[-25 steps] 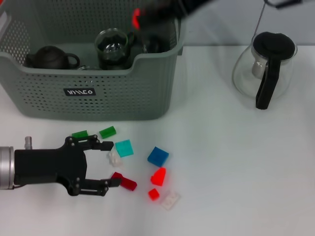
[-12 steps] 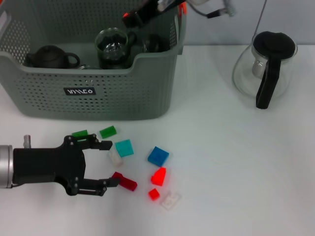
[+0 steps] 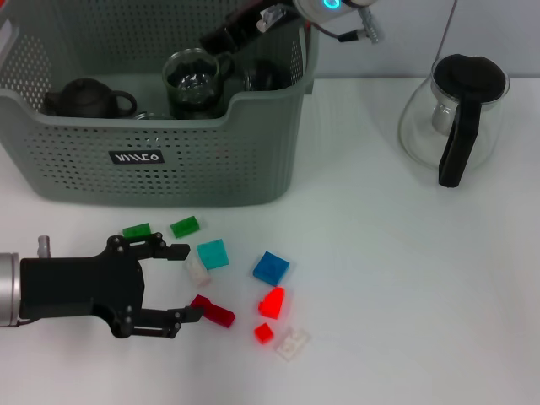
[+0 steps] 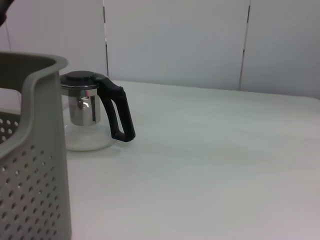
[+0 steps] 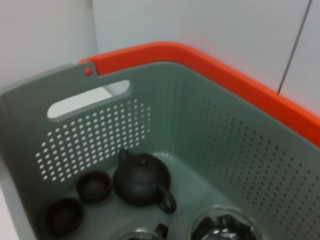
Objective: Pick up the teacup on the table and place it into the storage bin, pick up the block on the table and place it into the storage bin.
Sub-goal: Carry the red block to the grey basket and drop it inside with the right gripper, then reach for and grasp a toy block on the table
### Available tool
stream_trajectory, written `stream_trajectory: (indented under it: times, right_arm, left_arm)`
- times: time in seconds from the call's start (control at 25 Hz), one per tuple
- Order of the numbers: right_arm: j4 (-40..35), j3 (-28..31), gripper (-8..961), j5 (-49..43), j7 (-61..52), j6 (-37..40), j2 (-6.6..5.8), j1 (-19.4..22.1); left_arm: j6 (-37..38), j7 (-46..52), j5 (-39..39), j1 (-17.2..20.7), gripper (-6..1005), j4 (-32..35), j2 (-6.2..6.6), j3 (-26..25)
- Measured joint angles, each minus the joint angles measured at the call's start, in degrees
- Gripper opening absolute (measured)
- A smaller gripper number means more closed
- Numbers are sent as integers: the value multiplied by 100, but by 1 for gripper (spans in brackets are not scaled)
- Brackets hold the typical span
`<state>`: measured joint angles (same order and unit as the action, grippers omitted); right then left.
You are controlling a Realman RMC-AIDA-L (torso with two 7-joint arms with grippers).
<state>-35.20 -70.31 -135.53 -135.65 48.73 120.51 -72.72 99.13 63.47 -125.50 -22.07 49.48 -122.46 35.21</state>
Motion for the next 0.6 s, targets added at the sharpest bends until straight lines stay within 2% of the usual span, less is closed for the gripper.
stream_trajectory:
  times: [0.12, 0.16, 0.2, 0.24, 0.4, 0.6]
  right_arm:
    - [-298, 3, 505, 19, 24, 86, -3, 111]
    - [-852, -3, 568, 121, 68, 395, -3, 362]
    - [-852, -3, 599, 121, 68, 395, -3, 362]
    - [-1178, -3, 630, 234, 125, 623, -9, 524]
    - [-2440, 90, 753, 1180, 706, 1891, -52, 1309]
    - [-3432, 325, 870, 1767, 1233, 3558, -133, 2205]
  left_arm:
    - [0, -1, -2, 1, 848, 0, 3, -43]
    - [0, -3, -3, 2, 848, 1, 6, -48]
    - [0, -4, -4, 3, 848, 0, 9, -48]
    - [3, -4, -7, 6, 848, 1, 11, -49]
    - [26, -28, -13, 17, 848, 0, 18, -48]
    - [18, -51, -65, 18, 848, 3, 25, -49]
